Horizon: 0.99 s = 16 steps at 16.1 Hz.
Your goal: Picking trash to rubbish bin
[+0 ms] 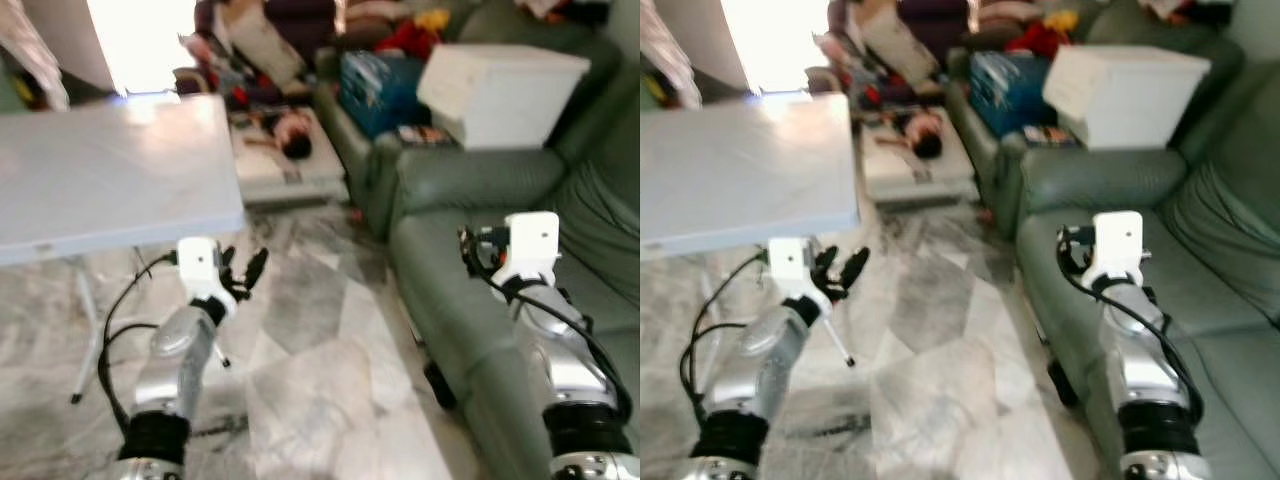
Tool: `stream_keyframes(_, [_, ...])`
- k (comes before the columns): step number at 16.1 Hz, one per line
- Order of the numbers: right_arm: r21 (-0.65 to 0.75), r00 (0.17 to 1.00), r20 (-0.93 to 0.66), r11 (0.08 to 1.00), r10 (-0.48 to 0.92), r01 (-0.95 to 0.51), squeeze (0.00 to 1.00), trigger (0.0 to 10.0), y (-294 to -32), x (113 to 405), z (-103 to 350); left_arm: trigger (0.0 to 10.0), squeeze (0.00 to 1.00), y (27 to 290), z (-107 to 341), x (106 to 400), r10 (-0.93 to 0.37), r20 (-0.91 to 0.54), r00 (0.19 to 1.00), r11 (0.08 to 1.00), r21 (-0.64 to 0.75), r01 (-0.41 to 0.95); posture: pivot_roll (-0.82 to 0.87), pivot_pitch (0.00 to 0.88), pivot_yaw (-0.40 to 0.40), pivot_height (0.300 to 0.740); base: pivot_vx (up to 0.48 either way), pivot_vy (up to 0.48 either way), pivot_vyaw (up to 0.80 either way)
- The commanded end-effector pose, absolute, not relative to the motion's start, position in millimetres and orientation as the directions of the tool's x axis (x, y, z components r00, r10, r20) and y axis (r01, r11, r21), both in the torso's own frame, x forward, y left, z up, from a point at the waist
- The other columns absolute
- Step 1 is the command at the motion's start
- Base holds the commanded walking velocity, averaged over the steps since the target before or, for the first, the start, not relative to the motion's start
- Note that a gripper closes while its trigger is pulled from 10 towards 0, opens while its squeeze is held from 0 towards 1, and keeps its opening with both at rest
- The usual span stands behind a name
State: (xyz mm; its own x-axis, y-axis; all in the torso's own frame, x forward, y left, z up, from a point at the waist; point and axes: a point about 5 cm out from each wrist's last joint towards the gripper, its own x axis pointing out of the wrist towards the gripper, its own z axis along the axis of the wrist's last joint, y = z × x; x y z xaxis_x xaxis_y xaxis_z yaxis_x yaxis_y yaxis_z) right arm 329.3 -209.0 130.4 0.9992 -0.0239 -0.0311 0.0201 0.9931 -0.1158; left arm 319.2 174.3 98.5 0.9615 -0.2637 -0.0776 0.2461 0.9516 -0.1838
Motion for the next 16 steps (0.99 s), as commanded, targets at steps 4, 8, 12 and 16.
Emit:
stream_keyframes(4, [-0.144,0.998,-0.029,0.988,-0.057,0.052,0.00,10.0,-217,335,133,10.0,0.00,177,90,315,-0.274,-0.109,0.955,0.954,-0.160,0.255,0.08,0.000,-0.030,0.740,0.000,0.000,0.00])
stream_keyframes(8, [-0.160,0.987,-0.084,0.980,-0.134,0.119,0.00,10.0,-239,337,118,10.0,0.00,193,69,315,-0.222,-0.199,0.954,0.972,-0.128,0.199,0.08,0.000,-0.018,0.740,0.000,0.000,0.00])
stream_keyframes(12, [-0.126,0.944,-0.277,0.981,-0.181,0.151,0.00,10.0,-256,328,74,10.0,0.00,216,37,308,-0.140,-0.350,0.926,0.988,-0.114,0.106,0.09,0.000,-0.003,0.740,0.000,0.000,0.00])
stream_keyframes(16, [-0.110,0.873,-0.432,0.974,-0.227,0.199,0.00,10.0,-265,305,35,10.0,0.00,232,0,281,-0.076,-0.533,0.843,0.994,-0.104,0.024,0.10,0.000,0.000,0.740,0.000,0.000,0.00])
